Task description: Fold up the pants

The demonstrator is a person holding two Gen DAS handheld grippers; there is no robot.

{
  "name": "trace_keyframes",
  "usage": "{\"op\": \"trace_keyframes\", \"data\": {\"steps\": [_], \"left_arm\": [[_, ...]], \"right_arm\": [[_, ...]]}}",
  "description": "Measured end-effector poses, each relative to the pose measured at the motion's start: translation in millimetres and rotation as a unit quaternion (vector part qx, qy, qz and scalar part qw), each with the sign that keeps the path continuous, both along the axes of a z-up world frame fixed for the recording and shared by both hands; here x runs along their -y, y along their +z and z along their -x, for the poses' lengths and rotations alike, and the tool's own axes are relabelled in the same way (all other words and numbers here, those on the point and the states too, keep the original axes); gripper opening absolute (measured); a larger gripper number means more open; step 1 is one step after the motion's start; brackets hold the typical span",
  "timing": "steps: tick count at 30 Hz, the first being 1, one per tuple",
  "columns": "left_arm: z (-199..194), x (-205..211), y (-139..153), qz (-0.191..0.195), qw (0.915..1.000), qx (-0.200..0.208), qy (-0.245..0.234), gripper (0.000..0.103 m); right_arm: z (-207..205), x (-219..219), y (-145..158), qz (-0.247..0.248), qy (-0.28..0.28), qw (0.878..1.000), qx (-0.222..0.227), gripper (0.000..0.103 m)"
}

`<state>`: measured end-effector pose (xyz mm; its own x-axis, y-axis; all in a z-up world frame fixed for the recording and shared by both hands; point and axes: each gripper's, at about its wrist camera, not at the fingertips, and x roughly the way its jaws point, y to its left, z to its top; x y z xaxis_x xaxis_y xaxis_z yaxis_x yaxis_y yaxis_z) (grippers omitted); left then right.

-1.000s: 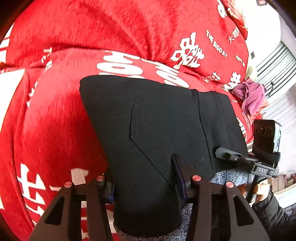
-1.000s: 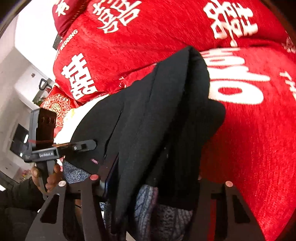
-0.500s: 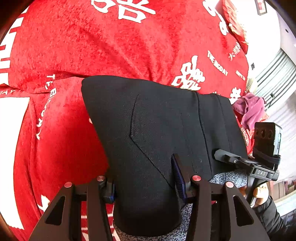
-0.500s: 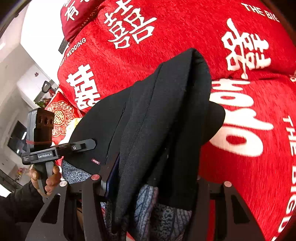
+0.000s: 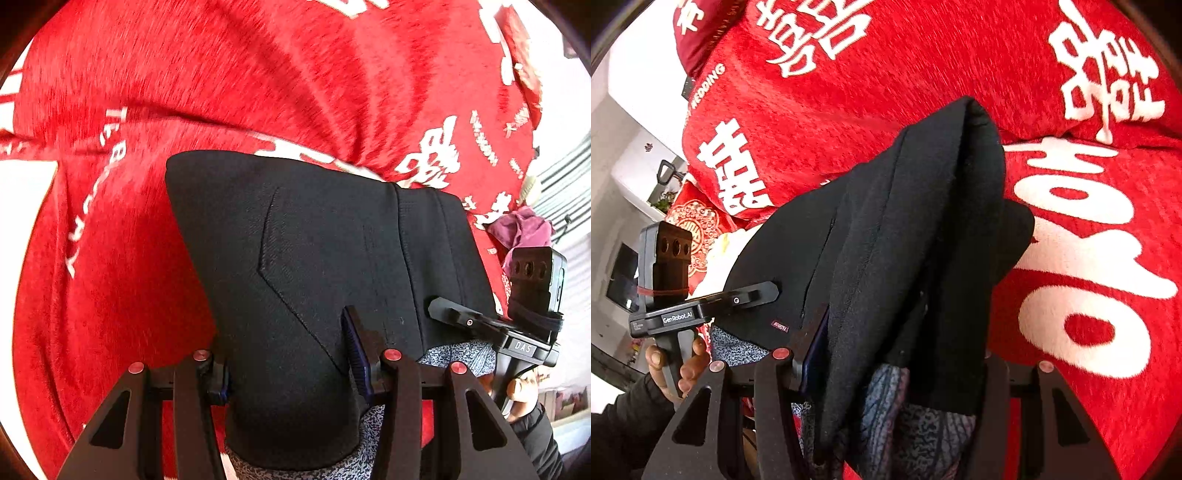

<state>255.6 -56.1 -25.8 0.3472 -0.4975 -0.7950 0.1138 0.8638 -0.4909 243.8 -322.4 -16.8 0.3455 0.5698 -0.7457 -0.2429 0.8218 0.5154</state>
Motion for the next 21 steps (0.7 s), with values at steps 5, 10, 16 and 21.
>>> {"op": "trace_keyframes", "data": {"steps": [5,10,16,21], "left_arm": [[-1,-4,-14,0.011,0.9999,-0.003,0.001,0.053],[-2,-15,-22,0.028,0.9993,-0.023,0.009,0.057],[16,-32,10,0.011,0.9996,0.007,0.026,0.057],[34,-36,48,0.032,0.9975,0.049,0.039,0.057]], "right_arm": [[-9,3,-24,-0.001,-0.012,1.000,-0.025,0.063],[-12,14,-33,-0.010,-0.037,0.998,-0.050,0.081],[2,41,-4,-0.032,-0.087,0.995,-0.022,0.090],[36,35,39,0.006,-0.083,0.995,0.058,0.099]]}}
